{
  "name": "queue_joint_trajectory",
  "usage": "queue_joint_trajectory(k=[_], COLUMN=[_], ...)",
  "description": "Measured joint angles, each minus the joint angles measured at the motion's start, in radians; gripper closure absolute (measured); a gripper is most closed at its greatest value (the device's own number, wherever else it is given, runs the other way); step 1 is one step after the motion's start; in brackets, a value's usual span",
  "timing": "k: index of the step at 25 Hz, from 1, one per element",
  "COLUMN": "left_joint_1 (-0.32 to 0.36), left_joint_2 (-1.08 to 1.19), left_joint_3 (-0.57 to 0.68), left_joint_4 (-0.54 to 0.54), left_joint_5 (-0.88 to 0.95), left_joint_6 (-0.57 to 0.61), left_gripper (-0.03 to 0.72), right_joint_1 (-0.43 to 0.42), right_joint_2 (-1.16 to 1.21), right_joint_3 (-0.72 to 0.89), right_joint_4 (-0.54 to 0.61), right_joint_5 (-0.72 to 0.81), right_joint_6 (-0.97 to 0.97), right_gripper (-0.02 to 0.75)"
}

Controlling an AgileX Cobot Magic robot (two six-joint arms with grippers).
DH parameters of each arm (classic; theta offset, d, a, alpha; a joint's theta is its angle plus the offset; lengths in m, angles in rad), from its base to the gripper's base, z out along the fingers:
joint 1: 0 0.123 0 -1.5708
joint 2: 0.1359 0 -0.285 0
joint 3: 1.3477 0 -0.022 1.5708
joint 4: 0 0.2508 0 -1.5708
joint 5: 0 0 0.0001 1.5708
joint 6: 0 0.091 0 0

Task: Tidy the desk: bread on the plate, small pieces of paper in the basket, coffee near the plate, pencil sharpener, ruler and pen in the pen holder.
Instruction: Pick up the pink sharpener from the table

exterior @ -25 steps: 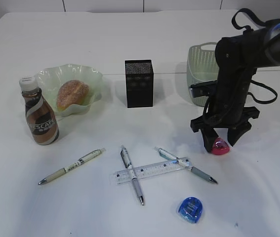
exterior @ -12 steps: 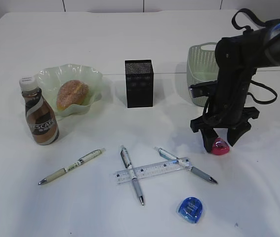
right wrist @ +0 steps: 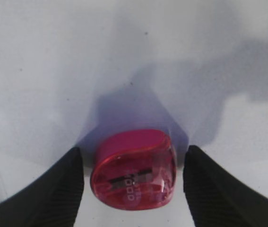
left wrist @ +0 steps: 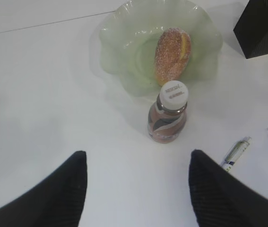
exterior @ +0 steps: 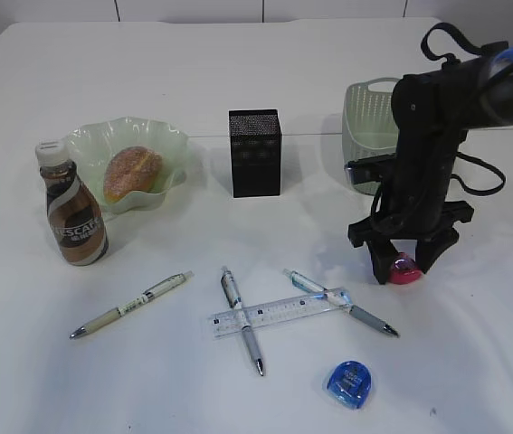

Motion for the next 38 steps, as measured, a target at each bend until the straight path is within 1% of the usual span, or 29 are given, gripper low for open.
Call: queue_joint_trajectory(k=[5, 7, 8, 10, 11, 12, 13, 20, 25, 26, 31, 38], left_joint_1=[0.0, 0.0, 0.0, 0.0, 0.0, 0.0, 0.0, 0.0, 0.0, 0.0, 0.0, 0.0], left_joint_2=[0.0, 0.0, 0.0, 0.0, 0.0, 0.0, 0.0, 0.0, 0.0, 0.0, 0.0, 0.0], left_joint_3=[0.0, 0.0, 0.0, 0.0, 0.0, 0.0, 0.0, 0.0, 0.0, 0.0, 0.0, 0.0], left_joint_4=[0.0, 0.0, 0.0, 0.0, 0.0, 0.0, 0.0, 0.0, 0.0, 0.0, 0.0, 0.0], left_joint_5=[0.0, 0.0, 0.0, 0.0, 0.0, 0.0, 0.0, 0.0, 0.0, 0.0, 0.0, -0.002], left_joint_6=[0.0, 0.0, 0.0, 0.0, 0.0, 0.0, 0.0, 0.0, 0.0, 0.0, 0.0, 0.0], left_gripper=[0.214, 0.214, 0.214, 0.214, 0.214, 0.214, 0.214, 0.214, 0.214, 0.214, 0.214, 0.214], right_joint_1=[0.0, 0.0, 0.0, 0.0, 0.0, 0.0, 0.0, 0.0, 0.0, 0.0, 0.0, 0.0], right_joint_2=[0.0, 0.0, 0.0, 0.0, 0.0, 0.0, 0.0, 0.0, 0.0, 0.0, 0.0, 0.001], right_joint_3=[-0.002, -0.002, -0.002, -0.002, -0.002, -0.002, -0.002, -0.006, -0.038, -0.073, -0.118, -0.145], right_joint_4=[0.0, 0.0, 0.0, 0.0, 0.0, 0.0, 0.0, 0.0, 0.0, 0.0, 0.002, 0.074], right_joint_5=[0.0, 0.0, 0.0, 0.0, 0.0, 0.0, 0.0, 0.008, 0.052, 0.099, 0.127, 0.135], right_joint_6=[0.0, -0.001, -0.001, -0.001, -0.001, -0.001, -0.001, -0.001, -0.001, -0.001, -0.001, -0.001], right_gripper=[0.224, 0.237, 0.252, 0.307, 0.307, 0.339, 0.344, 0.349, 0.349, 0.35, 0.35, 0.351])
